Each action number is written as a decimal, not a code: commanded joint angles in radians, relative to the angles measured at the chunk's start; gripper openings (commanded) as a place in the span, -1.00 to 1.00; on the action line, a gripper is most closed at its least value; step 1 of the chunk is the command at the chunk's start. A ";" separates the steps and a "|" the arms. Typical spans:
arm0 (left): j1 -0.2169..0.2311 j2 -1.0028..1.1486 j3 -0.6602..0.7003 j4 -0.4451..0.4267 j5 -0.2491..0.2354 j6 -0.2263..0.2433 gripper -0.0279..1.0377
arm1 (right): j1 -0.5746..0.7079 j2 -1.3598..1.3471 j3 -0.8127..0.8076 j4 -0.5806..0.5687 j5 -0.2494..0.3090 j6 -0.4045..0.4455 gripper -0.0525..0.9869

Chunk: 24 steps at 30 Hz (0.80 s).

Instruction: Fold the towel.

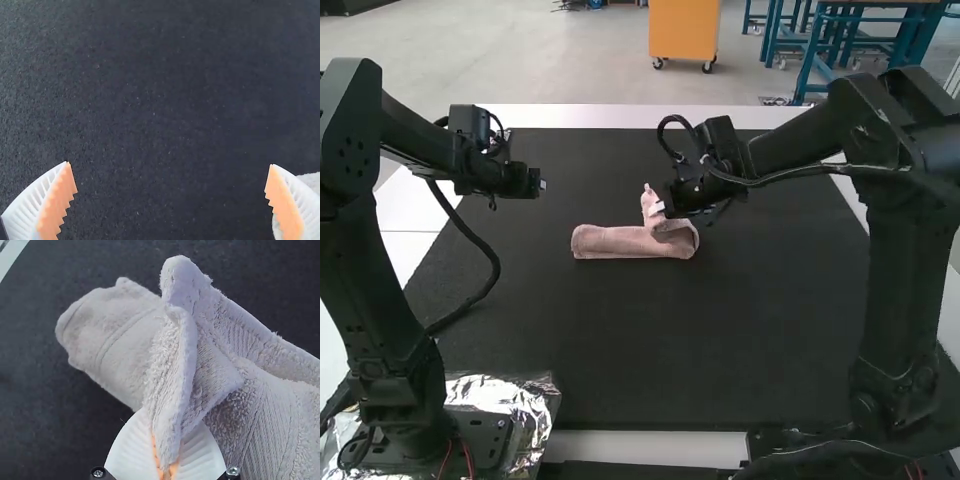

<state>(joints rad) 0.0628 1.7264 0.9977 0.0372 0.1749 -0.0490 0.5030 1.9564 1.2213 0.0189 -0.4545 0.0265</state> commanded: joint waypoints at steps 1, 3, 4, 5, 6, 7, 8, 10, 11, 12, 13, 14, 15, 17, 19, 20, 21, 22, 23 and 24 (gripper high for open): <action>0.003 -0.034 -0.025 0.009 -0.011 -0.011 0.71 | 0.048 0.047 0.057 0.010 -0.016 0.043 -0.95; 0.005 -0.042 -0.041 0.023 -0.009 -0.011 0.71 | 0.072 0.073 0.087 0.010 -0.016 0.046 -0.95; 0.006 -0.045 -0.047 0.030 -0.009 -0.011 0.72 | 0.083 0.087 0.101 0.012 -0.016 0.046 -0.95; 0.006 -0.050 -0.054 0.040 -0.009 -0.012 0.72 | 0.094 0.099 0.113 0.016 -0.013 0.046 -0.95; 0.006 -0.053 -0.059 0.046 -0.011 -0.018 0.71 | 0.106 0.113 0.130 0.018 -0.013 0.047 -0.95; 0.005 -0.057 -0.064 0.050 -0.009 -0.026 0.72 | 0.114 0.127 0.145 0.018 -0.013 0.047 -0.95; 0.006 -0.062 -0.070 0.053 -0.009 -0.026 0.72 | 0.123 0.139 0.159 0.016 -0.013 0.047 -0.95; 0.006 -0.070 -0.077 0.066 -0.009 -0.026 0.72 | 0.135 0.160 0.187 0.015 -0.013 0.047 -0.95; 0.006 -0.074 -0.080 0.073 -0.009 -0.026 0.71 | 0.143 0.170 0.201 0.015 -0.013 0.049 -0.95; 0.006 -0.077 -0.082 0.078 -0.009 -0.028 0.72 | 0.147 0.177 0.211 0.015 -0.013 0.050 -0.95; 0.006 -0.079 -0.082 0.079 -0.009 -0.028 0.71 | 0.152 0.184 0.221 0.016 -0.013 0.052 -0.95; 0.006 -0.082 -0.082 0.081 -0.009 -0.028 0.72 | 0.157 0.190 0.231 0.018 -0.013 0.055 -0.95; 0.006 -0.082 -0.082 0.082 -0.009 -0.028 0.72 | 0.161 0.197 0.242 0.021 -0.013 0.059 -0.94; 0.006 -0.082 -0.082 0.086 -0.011 -0.029 0.72 | 0.167 0.211 0.262 0.023 -0.016 0.072 -0.93; 0.006 -0.082 -0.083 0.087 -0.011 -0.031 0.71 | 0.170 0.214 0.284 0.023 -0.046 0.072 -0.65; 0.006 -0.082 -0.083 0.093 -0.011 -0.032 0.72 | 0.170 0.214 0.293 0.023 -0.047 0.073 -0.38; 0.006 -0.082 -0.085 0.096 -0.020 -0.032 0.72 | 0.170 0.213 0.296 0.023 -0.047 0.072 -0.15; 0.006 -0.082 -0.087 0.101 -0.023 -0.032 0.72 | 0.169 0.213 0.303 0.027 -0.049 0.069 0.01; 0.006 -0.082 -0.087 0.102 -0.025 -0.034 0.72 | 0.164 0.208 0.305 0.027 -0.058 0.067 0.14; 0.006 -0.085 -0.087 0.102 -0.025 -0.034 0.72 | 0.161 0.197 0.308 0.027 -0.073 0.067 0.25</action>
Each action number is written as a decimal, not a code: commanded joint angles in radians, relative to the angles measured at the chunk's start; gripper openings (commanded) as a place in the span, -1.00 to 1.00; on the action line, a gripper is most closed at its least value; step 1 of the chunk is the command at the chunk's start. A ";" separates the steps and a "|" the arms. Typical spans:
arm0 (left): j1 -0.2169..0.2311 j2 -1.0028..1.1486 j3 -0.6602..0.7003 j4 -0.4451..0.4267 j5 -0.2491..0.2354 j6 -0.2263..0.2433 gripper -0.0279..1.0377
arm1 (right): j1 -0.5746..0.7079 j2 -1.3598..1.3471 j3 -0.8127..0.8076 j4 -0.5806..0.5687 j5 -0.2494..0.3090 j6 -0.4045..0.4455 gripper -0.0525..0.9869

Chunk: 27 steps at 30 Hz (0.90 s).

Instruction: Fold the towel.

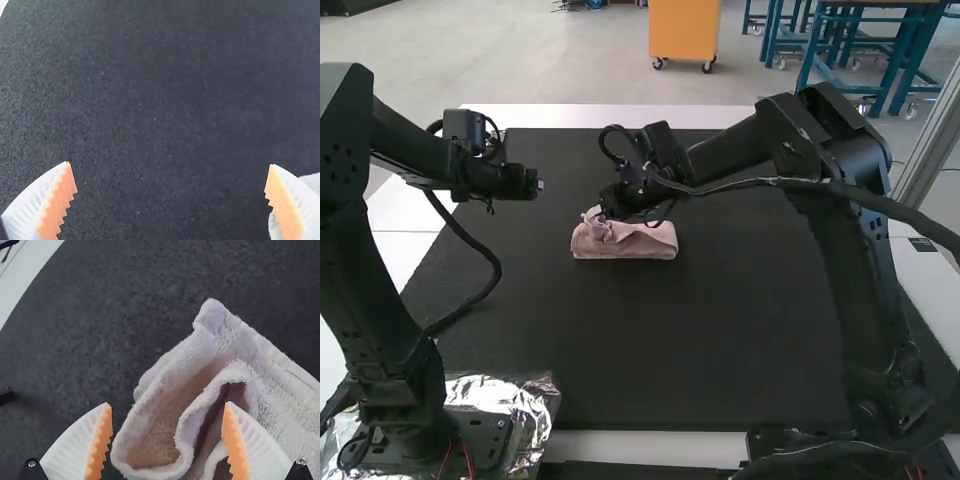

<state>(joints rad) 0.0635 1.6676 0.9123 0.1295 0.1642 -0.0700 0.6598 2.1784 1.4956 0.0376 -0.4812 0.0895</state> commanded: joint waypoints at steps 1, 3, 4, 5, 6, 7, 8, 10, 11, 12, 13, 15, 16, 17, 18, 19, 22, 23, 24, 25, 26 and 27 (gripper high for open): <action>0.006 -0.028 -0.003 0.010 -0.015 -0.013 0.72 | 0.000 -0.042 0.034 0.008 -0.053 0.004 0.33; 0.006 -0.029 -0.007 0.019 -0.015 -0.013 0.72 | -0.019 -0.080 0.028 0.024 -0.054 0.000 0.38; 0.006 -0.031 -0.009 0.022 -0.015 -0.013 0.72 | -0.028 -0.098 0.015 0.033 -0.056 0.000 0.38; 0.006 -0.031 -0.010 0.028 -0.014 -0.011 0.72 | -0.040 -0.115 0.003 0.048 -0.054 0.004 0.32; 0.006 -0.031 -0.012 0.030 -0.015 -0.013 0.72 | -0.054 -0.127 -0.011 0.068 -0.068 0.006 0.00; 0.004 -0.031 -0.012 0.035 -0.015 -0.013 0.72 | -0.071 -0.138 -0.032 0.093 -0.089 0.006 -0.42; 0.004 -0.031 -0.013 0.036 -0.014 -0.013 0.72 | -0.085 -0.144 -0.060 0.136 -0.100 0.010 -0.78; 0.002 -0.031 -0.012 0.041 -0.017 -0.013 0.72 | -0.101 -0.149 -0.109 0.200 -0.103 0.032 -0.94; 0.002 -0.031 -0.013 0.044 -0.022 -0.013 0.72 | -0.106 -0.149 -0.126 0.212 -0.106 0.032 -0.94; 0.002 -0.031 -0.013 0.047 -0.026 -0.013 0.72 | -0.108 -0.150 -0.146 0.226 -0.106 0.030 -0.94; 0.001 -0.031 -0.013 0.050 -0.028 -0.013 0.72 | -0.109 -0.149 -0.166 0.237 -0.106 0.023 -0.94; 0.001 -0.031 -0.013 0.062 -0.042 -0.013 0.72 | -0.111 -0.138 -0.205 0.291 -0.106 0.027 -0.94; -0.001 -0.032 -0.013 0.067 -0.045 -0.013 0.72 | -0.111 -0.129 -0.221 0.320 -0.106 0.032 -0.94; -0.001 -0.035 -0.013 0.071 -0.055 -0.013 0.72 | -0.111 -0.121 -0.232 0.340 -0.106 0.033 -0.94; -0.001 -0.039 -0.013 0.078 -0.063 -0.014 0.72 | -0.109 -0.111 -0.239 0.347 -0.106 0.033 -0.94; -0.001 -0.042 -0.013 0.084 -0.065 -0.014 0.72 | -0.109 -0.101 -0.245 0.355 -0.106 0.033 -0.94; -0.001 -0.048 -0.013 0.096 -0.065 -0.030 0.72 | -0.106 -0.075 -0.258 0.377 -0.106 0.029 -0.94; -0.001 -0.049 -0.015 0.098 -0.065 -0.031 0.72 | -0.106 -0.068 -0.261 0.390 -0.106 0.030 -0.94; -0.001 -0.052 -0.013 0.098 -0.065 -0.034 0.72 | -0.106 -0.055 -0.264 0.403 -0.106 0.032 -0.94; -0.001 -0.055 -0.013 0.099 -0.065 -0.039 0.72 | -0.104 -0.043 -0.265 0.415 -0.106 0.036 -0.94; -0.001 -0.057 -0.015 0.098 -0.065 -0.042 0.72 | -0.106 -0.029 -0.265 0.426 -0.106 0.036 -0.94; -0.001 -0.058 -0.013 0.099 -0.065 -0.044 0.72 | -0.106 -0.014 -0.265 0.438 -0.106 0.038 -0.94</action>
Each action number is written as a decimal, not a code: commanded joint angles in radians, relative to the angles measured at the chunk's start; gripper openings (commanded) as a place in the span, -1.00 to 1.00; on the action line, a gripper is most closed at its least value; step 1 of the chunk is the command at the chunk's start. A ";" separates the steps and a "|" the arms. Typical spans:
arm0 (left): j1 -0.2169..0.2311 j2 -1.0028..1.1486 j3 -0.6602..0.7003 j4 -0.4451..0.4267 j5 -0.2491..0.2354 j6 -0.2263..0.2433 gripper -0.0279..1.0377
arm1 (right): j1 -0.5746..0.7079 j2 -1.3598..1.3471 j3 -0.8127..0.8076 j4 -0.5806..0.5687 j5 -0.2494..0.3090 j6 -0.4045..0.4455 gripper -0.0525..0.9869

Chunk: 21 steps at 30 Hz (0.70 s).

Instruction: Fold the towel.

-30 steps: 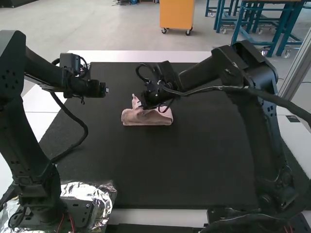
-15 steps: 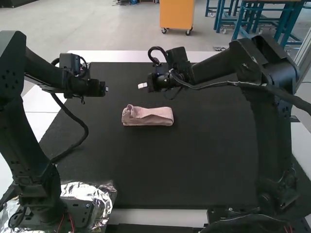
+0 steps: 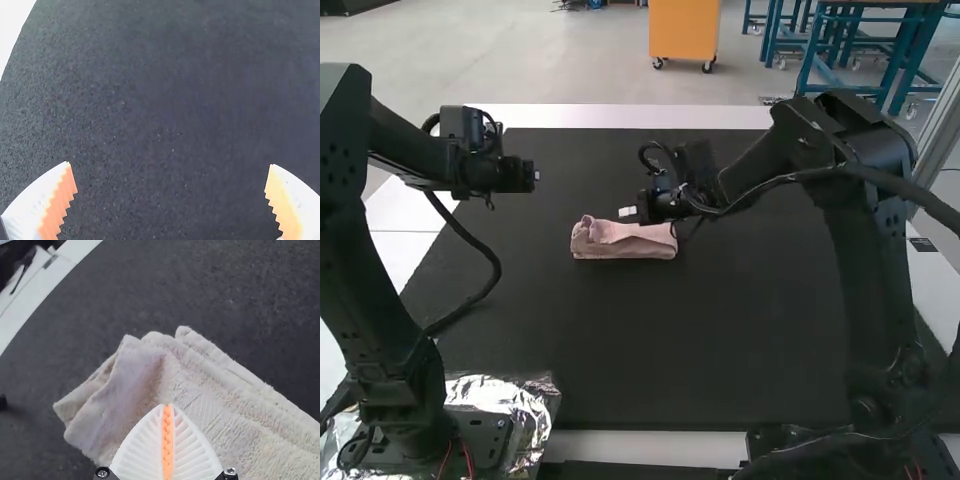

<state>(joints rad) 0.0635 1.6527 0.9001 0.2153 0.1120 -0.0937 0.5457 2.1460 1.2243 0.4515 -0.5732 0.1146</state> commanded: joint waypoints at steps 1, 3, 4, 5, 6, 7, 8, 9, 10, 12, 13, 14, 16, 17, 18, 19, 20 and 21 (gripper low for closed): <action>-0.002 -0.044 -0.001 0.013 -0.012 -0.021 0.72 | 0.010 0.032 0.007 0.033 -0.014 0.014 -0.94; -0.001 -0.044 -0.003 0.015 -0.012 -0.032 0.72 | 0.016 0.057 0.006 0.056 -0.014 0.025 -0.94; -0.001 -0.045 -0.001 0.016 -0.012 -0.038 0.72 | 0.019 0.068 0.006 0.061 -0.014 0.031 -0.94; -0.001 -0.047 -0.001 0.016 -0.012 -0.041 0.72 | 0.023 0.075 0.004 0.062 -0.014 0.033 -0.94; -0.001 -0.048 -0.001 0.016 -0.012 -0.044 0.72 | 0.030 0.083 0.001 0.064 -0.014 0.033 -0.94; -0.001 -0.050 0.000 0.016 -0.012 -0.046 0.72 | 0.039 0.091 -0.005 0.064 -0.013 0.033 -0.94; -0.002 -0.054 0.000 0.016 -0.012 -0.049 0.72 | 0.049 0.100 -0.011 0.075 -0.013 0.033 -0.94; -0.001 -0.057 0.003 0.018 -0.012 -0.057 0.72 | 0.059 0.109 -0.019 0.087 -0.013 0.031 -0.94; -0.002 -0.062 0.003 0.021 -0.012 -0.066 0.72 | 0.063 0.118 -0.023 0.102 -0.011 0.033 -0.94; -0.002 -0.073 0.008 0.022 -0.012 -0.069 0.72 | 0.076 0.147 -0.023 0.124 -0.008 0.033 -0.94; -0.001 -0.077 0.010 0.022 -0.012 -0.069 0.71 | 0.079 0.164 -0.023 0.139 -0.004 0.033 -0.94; -0.002 -0.083 0.014 0.021 -0.012 -0.072 0.71 | 0.079 0.178 -0.023 0.151 -0.002 0.033 -0.94; -0.008 -0.096 0.023 0.013 -0.011 -0.075 0.71 | 0.077 0.195 -0.022 0.190 0.006 0.042 -0.94; -0.011 -0.103 0.031 0.006 -0.012 -0.075 0.71 | 0.072 0.195 -0.023 0.217 0.006 0.065 -0.94; -0.016 -0.114 0.036 -0.001 -0.012 -0.075 0.71 | 0.069 0.190 -0.025 0.248 0.006 0.102 -0.94; -0.021 -0.125 0.040 -0.005 -0.012 -0.075 0.71 | 0.063 0.176 -0.023 0.260 0.004 0.137 -0.94; -0.024 -0.139 0.045 -0.010 -0.012 -0.075 0.71 | 0.056 0.150 -0.020 0.262 0.003 0.160 -0.94; -0.027 -0.151 0.049 -0.013 -0.012 -0.075 0.71 | 0.045 0.114 -0.017 0.262 0.003 0.168 -0.94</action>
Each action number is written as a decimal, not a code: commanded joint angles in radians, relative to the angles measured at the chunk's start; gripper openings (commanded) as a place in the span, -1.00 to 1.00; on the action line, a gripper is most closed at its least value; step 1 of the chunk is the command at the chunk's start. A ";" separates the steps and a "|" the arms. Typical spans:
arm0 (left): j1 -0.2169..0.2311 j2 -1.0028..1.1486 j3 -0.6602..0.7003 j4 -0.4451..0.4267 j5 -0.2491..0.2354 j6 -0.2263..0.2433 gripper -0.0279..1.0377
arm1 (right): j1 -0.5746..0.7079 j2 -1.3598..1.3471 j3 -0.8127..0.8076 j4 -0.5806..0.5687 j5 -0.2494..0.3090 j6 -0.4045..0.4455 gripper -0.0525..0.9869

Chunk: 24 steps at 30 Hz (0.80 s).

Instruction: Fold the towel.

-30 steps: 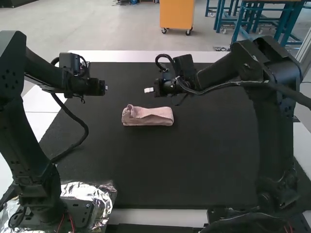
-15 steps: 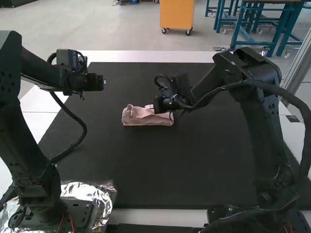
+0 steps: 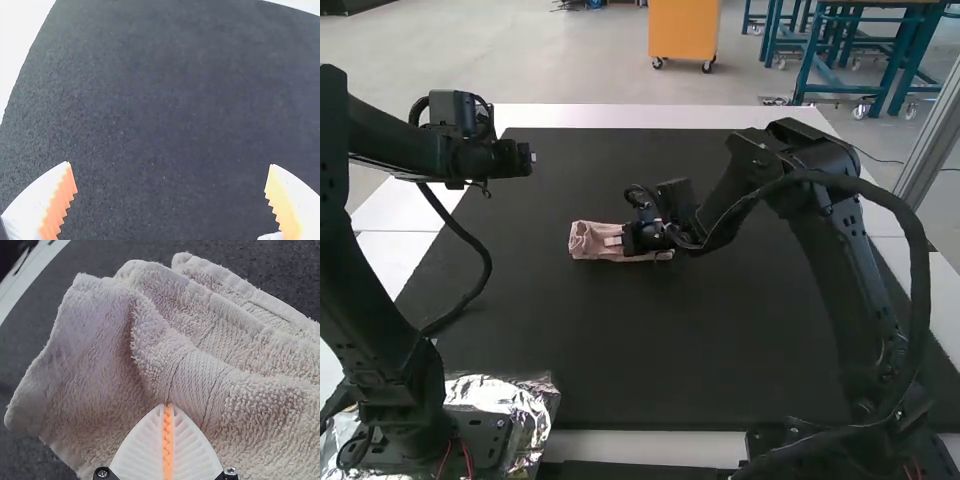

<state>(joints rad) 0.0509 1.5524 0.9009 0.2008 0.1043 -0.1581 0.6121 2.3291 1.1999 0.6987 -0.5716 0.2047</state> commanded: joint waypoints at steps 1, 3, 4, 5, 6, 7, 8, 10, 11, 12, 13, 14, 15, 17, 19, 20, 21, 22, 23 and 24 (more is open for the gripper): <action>-0.019 -0.061 0.056 0.000 -0.005 -0.011 0.71 | -0.034 -0.111 0.010 0.013 0.001 0.079 -0.94; -0.025 -0.086 0.073 -0.020 -0.005 -0.011 0.71 | -0.060 -0.185 0.015 0.007 0.001 0.088 -0.94; -0.028 -0.100 0.082 -0.032 -0.005 -0.012 0.71 | -0.072 -0.220 0.021 -0.010 0.001 0.091 -0.93; -0.031 -0.112 0.093 -0.043 -0.005 -0.015 0.71 | -0.083 -0.257 0.032 -0.039 0.001 0.091 -0.86; -0.033 -0.126 0.104 -0.055 -0.005 -0.015 0.72 | -0.095 -0.297 0.041 -0.076 0.001 0.091 -0.68; -0.034 -0.140 0.112 -0.061 -0.005 -0.017 0.72 | -0.104 -0.333 0.047 -0.111 0.001 0.091 -0.50; -0.036 -0.155 0.119 -0.063 -0.005 -0.018 0.75 | -0.112 -0.372 0.050 -0.139 0.003 0.091 -0.26; -0.036 -0.192 0.132 -0.061 -0.017 -0.021 0.87 | -0.127 -0.445 0.047 -0.176 0.003 0.090 0.44; -0.036 -0.210 0.138 -0.061 -0.021 -0.021 0.87 | -0.135 -0.485 0.047 -0.196 0.004 0.084 0.77; -0.036 -0.229 0.144 -0.057 -0.026 -0.021 0.87 | -0.144 -0.527 0.046 -0.214 0.009 0.079 0.87; -0.036 -0.247 0.150 -0.057 -0.029 -0.021 0.87 | -0.153 -0.565 0.043 -0.223 0.009 0.078 0.87; -0.036 -0.267 0.153 -0.060 -0.029 -0.020 0.87 | -0.164 -0.608 0.035 -0.232 0.019 0.075 0.87; -0.039 -0.288 0.158 -0.061 -0.029 -0.015 0.87 | -0.175 -0.649 0.030 -0.237 0.035 0.075 0.87; -0.046 -0.338 0.162 -0.066 -0.025 -0.004 0.87 | -0.193 -0.744 0.023 -0.274 0.059 0.075 0.87; -0.060 -0.396 0.165 -0.069 -0.025 0.000 0.87 | -0.210 -0.846 0.012 -0.308 0.092 0.075 0.87; -0.068 -0.428 0.167 -0.070 -0.026 0.002 0.87 | -0.216 -0.899 0.006 -0.324 0.099 0.076 0.87; -0.075 -0.460 0.167 -0.070 -0.026 0.006 0.87 | -0.222 -0.959 -0.002 -0.343 0.104 0.079 0.87; -0.080 -0.496 0.167 -0.070 -0.028 0.008 0.87 | -0.229 -1.019 -0.013 -0.360 0.115 0.082 0.87; -0.080 -0.526 0.167 -0.070 -0.029 0.008 0.87 | -0.238 -1.077 -0.025 -0.375 0.122 0.088 0.87; -0.077 -0.555 0.167 -0.074 -0.029 0.008 0.87 | -0.250 -1.140 -0.040 -0.389 0.124 0.090 0.87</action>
<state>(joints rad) -0.0238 1.0794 1.0317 0.1242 0.0895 -0.1638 0.3866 1.3376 1.1770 0.3180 -0.4843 0.2817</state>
